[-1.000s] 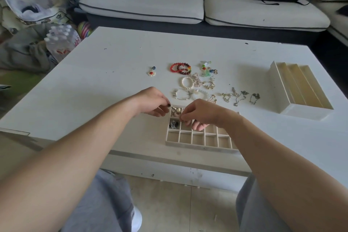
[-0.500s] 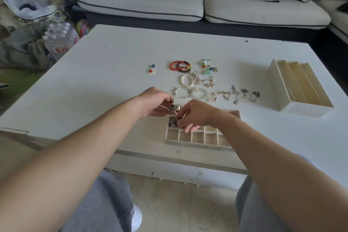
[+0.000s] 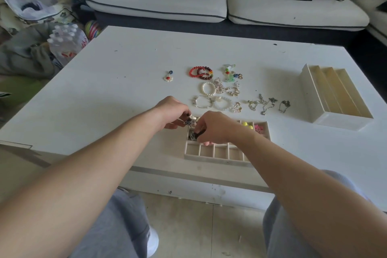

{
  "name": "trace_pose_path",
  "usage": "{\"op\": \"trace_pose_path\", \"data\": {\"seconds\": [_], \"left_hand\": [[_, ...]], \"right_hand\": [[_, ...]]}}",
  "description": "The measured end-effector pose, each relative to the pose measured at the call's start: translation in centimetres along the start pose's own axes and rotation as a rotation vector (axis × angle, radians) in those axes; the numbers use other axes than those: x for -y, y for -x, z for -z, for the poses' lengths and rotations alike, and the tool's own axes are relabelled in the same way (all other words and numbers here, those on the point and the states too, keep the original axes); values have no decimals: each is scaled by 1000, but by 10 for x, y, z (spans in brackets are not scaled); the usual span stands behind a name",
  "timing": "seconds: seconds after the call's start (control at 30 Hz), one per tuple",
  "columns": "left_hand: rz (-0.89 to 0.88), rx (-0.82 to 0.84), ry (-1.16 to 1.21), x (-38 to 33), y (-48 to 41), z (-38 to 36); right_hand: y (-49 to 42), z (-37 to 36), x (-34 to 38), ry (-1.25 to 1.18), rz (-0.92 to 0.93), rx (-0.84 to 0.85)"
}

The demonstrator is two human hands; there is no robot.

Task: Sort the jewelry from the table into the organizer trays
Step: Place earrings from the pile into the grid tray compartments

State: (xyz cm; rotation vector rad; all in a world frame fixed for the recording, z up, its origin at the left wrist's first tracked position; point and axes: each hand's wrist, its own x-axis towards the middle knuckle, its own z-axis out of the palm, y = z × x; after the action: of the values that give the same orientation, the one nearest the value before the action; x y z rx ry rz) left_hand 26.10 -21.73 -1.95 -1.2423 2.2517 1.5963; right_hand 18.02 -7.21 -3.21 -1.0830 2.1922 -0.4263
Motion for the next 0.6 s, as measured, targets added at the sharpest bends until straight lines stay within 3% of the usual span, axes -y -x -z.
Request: {"op": "trace_pose_path", "data": {"seconds": [0.33, 0.47, 0.6], "left_hand": [[-5, 22, -71, 0, 2, -1], [-12, 60, -90, -2, 3, -1], [-18, 97, -101, -2, 4, -3]], "right_hand": [[0, 2, -1, 64, 31, -45], [-6, 7, -9, -49, -4, -156], [-7, 7, -10, -182, 9, -107]]}}
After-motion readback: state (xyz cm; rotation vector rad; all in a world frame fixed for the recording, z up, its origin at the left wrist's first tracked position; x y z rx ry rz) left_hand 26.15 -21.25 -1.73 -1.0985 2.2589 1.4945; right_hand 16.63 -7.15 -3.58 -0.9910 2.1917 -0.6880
